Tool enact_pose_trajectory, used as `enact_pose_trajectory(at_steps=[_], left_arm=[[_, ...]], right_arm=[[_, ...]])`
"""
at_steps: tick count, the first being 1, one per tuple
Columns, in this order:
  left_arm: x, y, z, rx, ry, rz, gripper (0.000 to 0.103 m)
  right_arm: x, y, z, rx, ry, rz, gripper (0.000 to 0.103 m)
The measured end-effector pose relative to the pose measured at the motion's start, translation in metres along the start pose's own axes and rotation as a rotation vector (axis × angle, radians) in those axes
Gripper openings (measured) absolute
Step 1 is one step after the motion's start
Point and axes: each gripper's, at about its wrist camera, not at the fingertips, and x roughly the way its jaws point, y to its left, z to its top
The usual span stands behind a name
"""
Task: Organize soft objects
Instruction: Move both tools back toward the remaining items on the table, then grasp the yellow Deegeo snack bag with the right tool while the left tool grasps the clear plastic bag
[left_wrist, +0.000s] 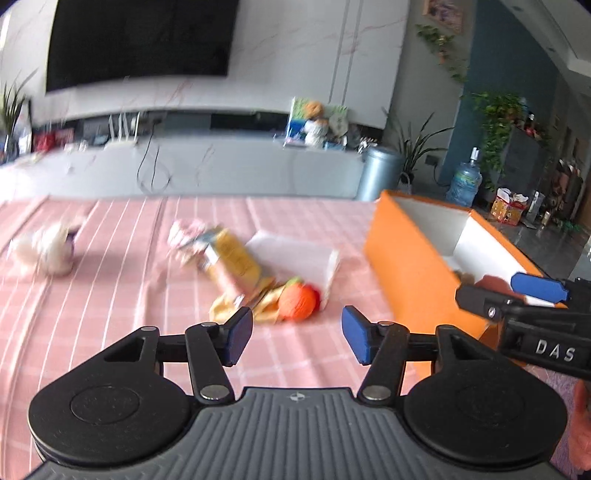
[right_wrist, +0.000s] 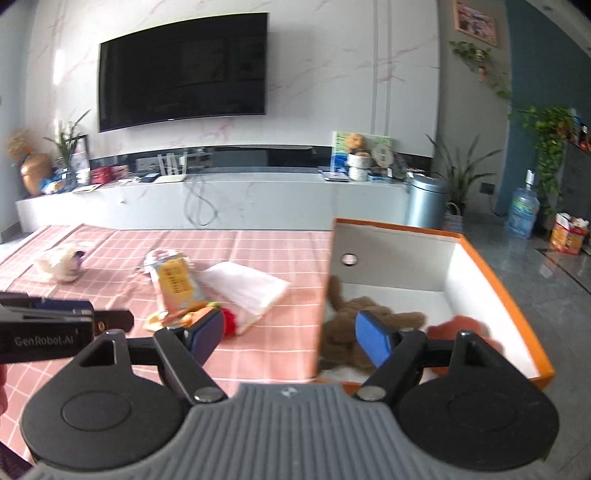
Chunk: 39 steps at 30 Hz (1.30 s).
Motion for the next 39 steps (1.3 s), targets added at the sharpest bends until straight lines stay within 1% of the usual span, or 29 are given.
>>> enact_pose_trajectory(at_steps=[1, 3, 4, 7, 8, 10, 11, 13, 16, 19, 23, 26, 28, 31, 33, 35, 39], left_arm=[[-0.001, 0.005, -0.002, -0.007, 0.006, -0.001, 0.063], [-0.005, 0.015, -0.008, -0.012, 0.009, 0.014, 0.062], [-0.005, 0.019, -0.01, -0.012, 0.012, 0.023, 0.061], [-0.005, 0.033, -0.016, -0.032, 0.027, 0.036, 0.05], [-0.006, 0.037, -0.017, -0.043, 0.033, 0.035, 0.048], [-0.005, 0.045, -0.017, -0.061, 0.045, 0.038, 0.042], [-0.003, 0.051, -0.018, -0.071, 0.049, 0.04, 0.042], [0.0, 0.058, -0.017, -0.091, 0.051, 0.04, 0.042], [0.008, 0.066, -0.013, -0.116, 0.059, 0.041, 0.042], [0.02, 0.071, -0.005, -0.137, 0.067, 0.043, 0.043], [0.039, 0.079, 0.008, -0.161, 0.079, 0.032, 0.055], [0.053, 0.085, 0.018, -0.154, 0.08, 0.049, 0.057], [0.061, 0.093, 0.022, -0.153, 0.081, 0.075, 0.058], [0.071, 0.111, 0.027, -0.162, 0.091, 0.123, 0.065], [0.073, 0.125, 0.029, -0.167, 0.088, 0.166, 0.066], [0.074, 0.14, 0.032, -0.168, 0.08, 0.217, 0.069], [0.075, 0.17, 0.036, -0.194, 0.071, 0.298, 0.07]], right_arm=[[0.001, 0.005, -0.001, -0.009, -0.005, 0.01, 0.075], [0.003, 0.017, -0.003, -0.031, -0.004, 0.031, 0.069], [0.004, 0.024, -0.004, -0.042, 0.001, 0.043, 0.067], [0.01, 0.04, -0.007, -0.071, 0.021, 0.082, 0.062], [0.012, 0.045, -0.007, -0.081, 0.027, 0.092, 0.06], [0.017, 0.056, -0.01, -0.099, 0.043, 0.11, 0.06], [0.021, 0.06, -0.011, -0.107, 0.052, 0.114, 0.058], [0.031, 0.066, -0.012, -0.123, 0.072, 0.117, 0.058], [0.05, 0.07, -0.013, -0.142, 0.114, 0.112, 0.054], [0.072, 0.071, -0.008, -0.146, 0.147, 0.109, 0.053], [0.104, 0.074, 0.004, -0.147, 0.164, 0.105, 0.052], [0.129, 0.079, 0.015, -0.138, 0.18, 0.131, 0.052], [0.144, 0.086, 0.022, -0.14, 0.185, 0.159, 0.053], [0.167, 0.101, 0.031, -0.15, 0.191, 0.189, 0.059], [0.181, 0.11, 0.036, -0.15, 0.195, 0.215, 0.072], [0.194, 0.118, 0.04, -0.159, 0.189, 0.229, 0.078], [0.221, 0.128, 0.045, -0.155, 0.205, 0.234, 0.082]])
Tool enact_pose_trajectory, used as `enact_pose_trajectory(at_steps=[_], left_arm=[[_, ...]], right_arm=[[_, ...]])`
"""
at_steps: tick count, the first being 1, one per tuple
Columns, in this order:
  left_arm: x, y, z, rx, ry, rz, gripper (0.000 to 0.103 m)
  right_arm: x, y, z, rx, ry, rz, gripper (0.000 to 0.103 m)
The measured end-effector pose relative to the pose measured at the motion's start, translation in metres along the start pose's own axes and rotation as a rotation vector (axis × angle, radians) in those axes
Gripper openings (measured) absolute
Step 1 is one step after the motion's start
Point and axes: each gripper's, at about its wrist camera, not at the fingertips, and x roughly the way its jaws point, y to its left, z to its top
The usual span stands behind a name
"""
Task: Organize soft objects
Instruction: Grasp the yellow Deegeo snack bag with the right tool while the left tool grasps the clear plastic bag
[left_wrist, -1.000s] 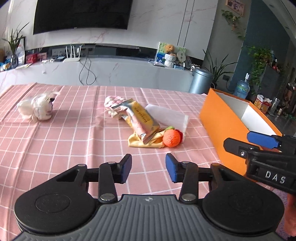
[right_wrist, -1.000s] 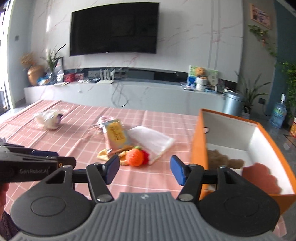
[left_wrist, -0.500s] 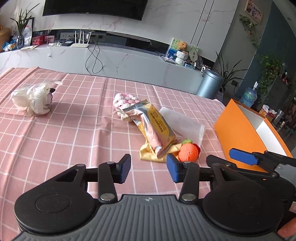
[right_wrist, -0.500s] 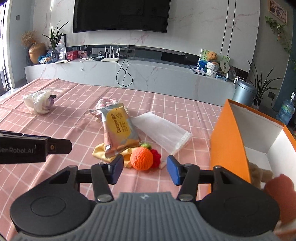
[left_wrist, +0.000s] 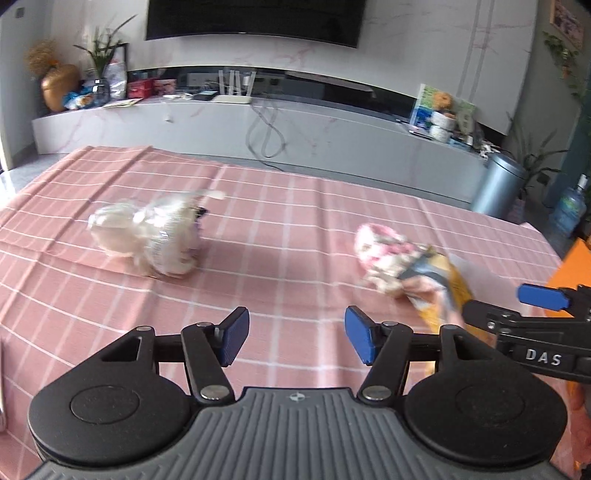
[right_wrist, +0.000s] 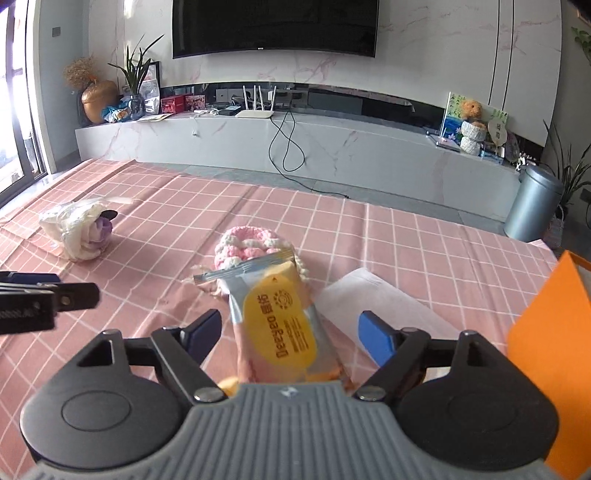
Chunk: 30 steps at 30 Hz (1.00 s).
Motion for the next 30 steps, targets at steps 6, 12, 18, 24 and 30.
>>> enact_pose_trajectory(at_steps=[6, 12, 18, 24, 30], left_arm=[[0.01, 0.023, 0.012, 0.038, -0.015, 0.059, 0.072], [0.016, 0.044, 0.029, 0.159, -0.077, 0.167, 0.077], [0.033, 0.051, 0.039, 0.222, -0.095, 0.202, 0.084], [0.059, 0.042, 0.032, 0.38, -0.113, 0.268, 0.084], [0.074, 0.044, 0.027, 0.425, -0.063, 0.302, 0.052]], right_arm=[[0.031, 0.0, 0.004, 0.02, 0.048, 0.033, 0.082], [0.043, 0.003, 0.006, 0.021, 0.071, 0.041, 0.067], [0.042, 0.01, 0.002, -0.009, 0.061, 0.009, 0.055], [0.026, 0.015, 0.005, -0.034, 0.024, 0.0, 0.051], [0.017, 0.018, 0.008, -0.025, 0.009, 0.028, 0.051]])
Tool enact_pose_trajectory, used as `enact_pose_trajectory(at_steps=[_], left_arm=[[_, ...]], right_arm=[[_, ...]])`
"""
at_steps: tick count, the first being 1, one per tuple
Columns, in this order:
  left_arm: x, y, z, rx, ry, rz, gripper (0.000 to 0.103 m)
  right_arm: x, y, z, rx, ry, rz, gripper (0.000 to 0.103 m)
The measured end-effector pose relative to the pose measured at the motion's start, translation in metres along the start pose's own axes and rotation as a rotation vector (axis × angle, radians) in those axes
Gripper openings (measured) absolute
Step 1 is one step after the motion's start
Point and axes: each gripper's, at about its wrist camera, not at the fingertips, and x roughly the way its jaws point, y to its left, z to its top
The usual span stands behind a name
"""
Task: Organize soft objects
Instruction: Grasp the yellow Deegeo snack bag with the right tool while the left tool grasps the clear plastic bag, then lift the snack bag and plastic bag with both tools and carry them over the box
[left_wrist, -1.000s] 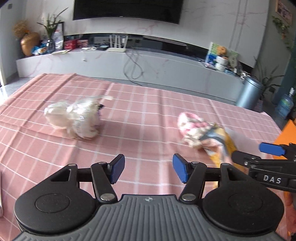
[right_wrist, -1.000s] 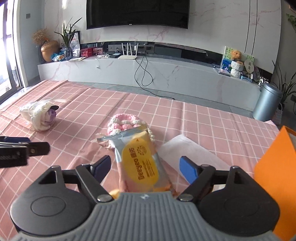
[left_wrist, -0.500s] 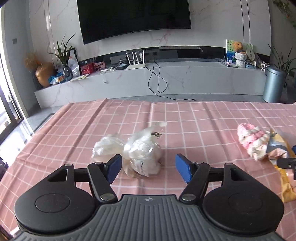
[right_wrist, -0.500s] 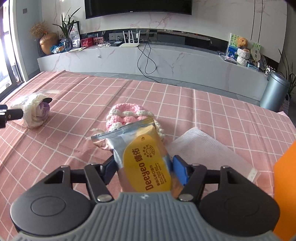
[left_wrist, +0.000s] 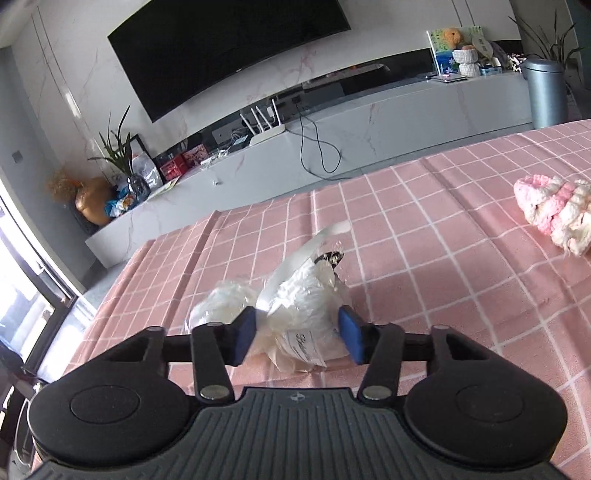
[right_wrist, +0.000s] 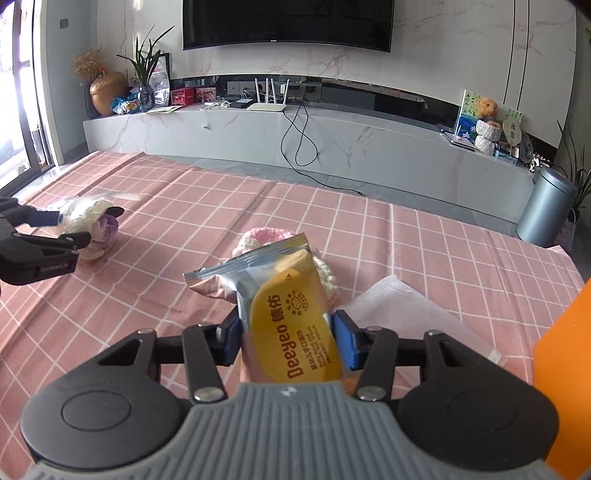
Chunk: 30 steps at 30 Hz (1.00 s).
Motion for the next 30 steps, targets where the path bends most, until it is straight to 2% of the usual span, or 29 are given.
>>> enact_pose_trajectory(at_steps=[2, 11, 21, 30], left_arm=[[0.001, 0.0, -0.002, -0.009, 0.017, -0.014, 0.042], [-0.008, 0.005, 0.0, -0.021, 0.015, -0.032, 0.029], [-0.059, -0.003, 0.005, -0.081, -0.069, -0.048, 0.027], [-0.115, -0.015, 0.009, -0.152, -0.12, -0.138, 0.027]], right_arm=[[-0.001, 0.003, 0.0, -0.004, -0.004, 0.004, 0.051], [-0.01, 0.004, -0.004, -0.002, -0.009, 0.002, 0.051], [-0.042, 0.006, -0.011, -0.005, -0.039, 0.005, 0.051], [-0.086, 0.004, -0.026, 0.019, -0.066, 0.036, 0.05]])
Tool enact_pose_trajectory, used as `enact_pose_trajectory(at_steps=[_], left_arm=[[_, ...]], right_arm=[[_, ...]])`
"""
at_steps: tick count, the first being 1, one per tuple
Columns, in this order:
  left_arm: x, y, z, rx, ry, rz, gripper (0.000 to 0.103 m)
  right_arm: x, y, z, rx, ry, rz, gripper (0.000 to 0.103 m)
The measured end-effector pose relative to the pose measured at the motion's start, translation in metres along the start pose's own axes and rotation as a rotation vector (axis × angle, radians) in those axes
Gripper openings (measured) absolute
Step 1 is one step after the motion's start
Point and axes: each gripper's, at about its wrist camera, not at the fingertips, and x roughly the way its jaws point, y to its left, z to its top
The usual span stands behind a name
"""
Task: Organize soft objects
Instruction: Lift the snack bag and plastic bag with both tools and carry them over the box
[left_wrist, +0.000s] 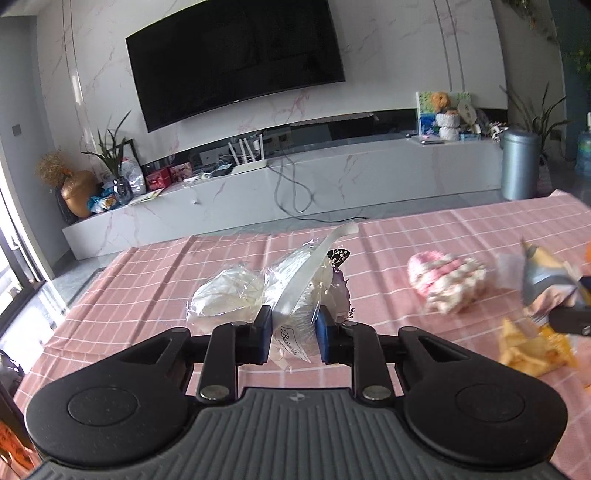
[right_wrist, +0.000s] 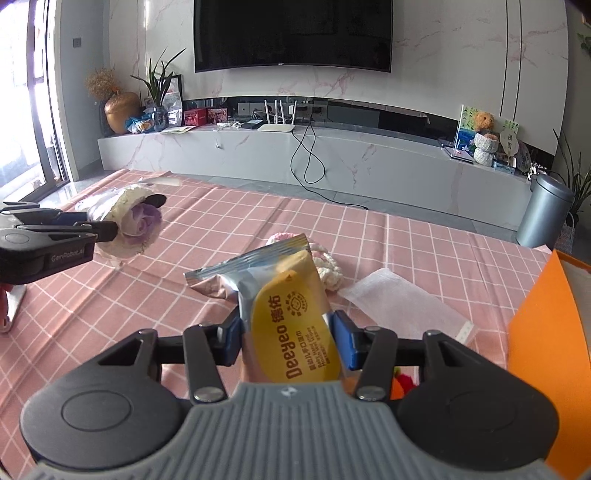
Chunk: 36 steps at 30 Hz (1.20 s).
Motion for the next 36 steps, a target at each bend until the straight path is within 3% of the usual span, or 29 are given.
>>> enact_pose_trajectory(at_steps=[16, 36], left_arm=[[-0.089, -0.064, -0.006, 0.0, -0.057, -0.216, 0.027], [-0.136, -0.153, 0.021, 0.074, -0.164, -0.489, 0.027]], right_arm=[[-0.103, -0.025, -0.031, 0.057, -0.074, -0.025, 0.047], [-0.205, -0.112, -0.051, 0.086, -0.165, -0.224, 0.046]])
